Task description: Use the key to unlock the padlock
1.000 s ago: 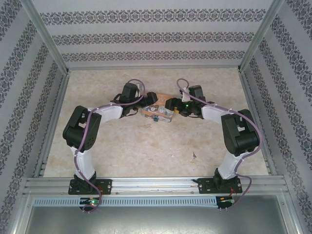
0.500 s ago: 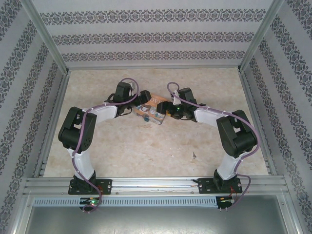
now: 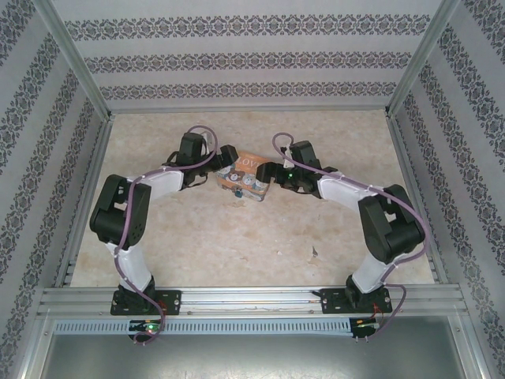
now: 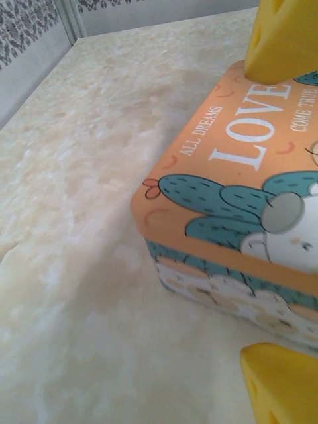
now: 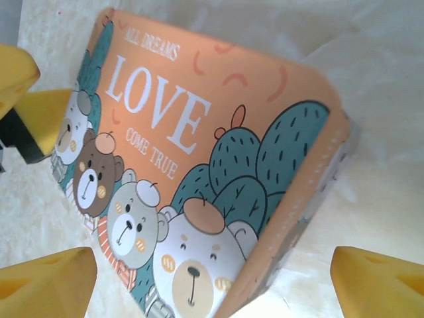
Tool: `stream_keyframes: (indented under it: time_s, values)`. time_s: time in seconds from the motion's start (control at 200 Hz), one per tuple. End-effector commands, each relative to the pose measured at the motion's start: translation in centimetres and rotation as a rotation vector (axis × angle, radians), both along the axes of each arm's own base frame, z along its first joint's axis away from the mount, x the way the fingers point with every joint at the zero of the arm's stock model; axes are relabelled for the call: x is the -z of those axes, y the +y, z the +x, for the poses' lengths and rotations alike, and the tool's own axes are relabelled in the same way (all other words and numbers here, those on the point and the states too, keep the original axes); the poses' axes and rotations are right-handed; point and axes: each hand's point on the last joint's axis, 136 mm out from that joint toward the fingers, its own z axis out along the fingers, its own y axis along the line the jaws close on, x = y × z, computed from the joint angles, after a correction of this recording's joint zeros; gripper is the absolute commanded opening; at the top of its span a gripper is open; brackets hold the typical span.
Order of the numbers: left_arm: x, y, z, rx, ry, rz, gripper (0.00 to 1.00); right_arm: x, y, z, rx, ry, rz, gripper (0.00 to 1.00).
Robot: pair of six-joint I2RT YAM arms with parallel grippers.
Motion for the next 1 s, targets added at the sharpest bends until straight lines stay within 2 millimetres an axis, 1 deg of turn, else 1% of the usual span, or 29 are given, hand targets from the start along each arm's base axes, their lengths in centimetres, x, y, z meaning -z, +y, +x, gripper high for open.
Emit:
stream_keyframes:
  time_s: [0.0, 0.07, 0.14, 0.25, 0.325, 0.48, 0.615, 0.714, 0.769, 0.879, 0.994]
  values:
    - [-4.1, 2.3, -0.6, -0.03, -0.114, 0.041, 1.0, -1.0, -2.4, -1.4, 0.02, -0.038, -0.135, 0.91]
    - [-5.7, 3.4, -1.6, -0.044, -0.154, 0.063, 1.0, -1.3, -4.0, -2.5, 0.052, -0.005, -0.186, 0.92]
    - [-7.2, 4.3, -3.0, -0.049, -0.193, 0.098, 0.99, -1.2, -5.7, -4.1, 0.086, 0.055, -0.226, 0.92]
    - [-9.0, 5.7, -5.5, -0.065, -0.247, 0.15, 0.99, -0.7, -8.3, -7.3, 0.147, 0.142, -0.274, 0.91]
    - [-9.7, 6.5, -7.3, -0.083, -0.272, 0.166, 0.99, -0.4, -9.7, -9.4, 0.185, 0.19, -0.274, 0.91]
    - [-9.1, 7.8, -11.0, -0.102, -0.27, 0.185, 0.99, 0.4, -11.4, -13.6, 0.248, 0.295, -0.231, 0.88]
    - [-7.3, 8.9, -13.3, -0.128, -0.243, 0.201, 0.99, 1.3, -12.2, -16.7, 0.281, 0.387, -0.198, 0.82]
    - [-6.1, 9.3, -14.1, -0.145, -0.22, 0.203, 0.99, 2.4, -12.7, -18.8, 0.294, 0.452, -0.196, 0.78]
    - [-5.8, 9.2, -14.2, -0.148, -0.215, 0.187, 0.99, 3.1, -13.0, -19.9, 0.3, 0.491, -0.206, 0.75]
    - [-5.1, 8.9, -14.4, -0.148, -0.202, 0.158, 0.99, 4.2, -13.4, -21.3, 0.315, 0.541, -0.213, 0.71]
    - [-4.7, 8.8, -14.5, -0.141, -0.192, 0.156, 0.99, 5.3, -13.6, -22.4, 0.336, 0.579, -0.208, 0.64]
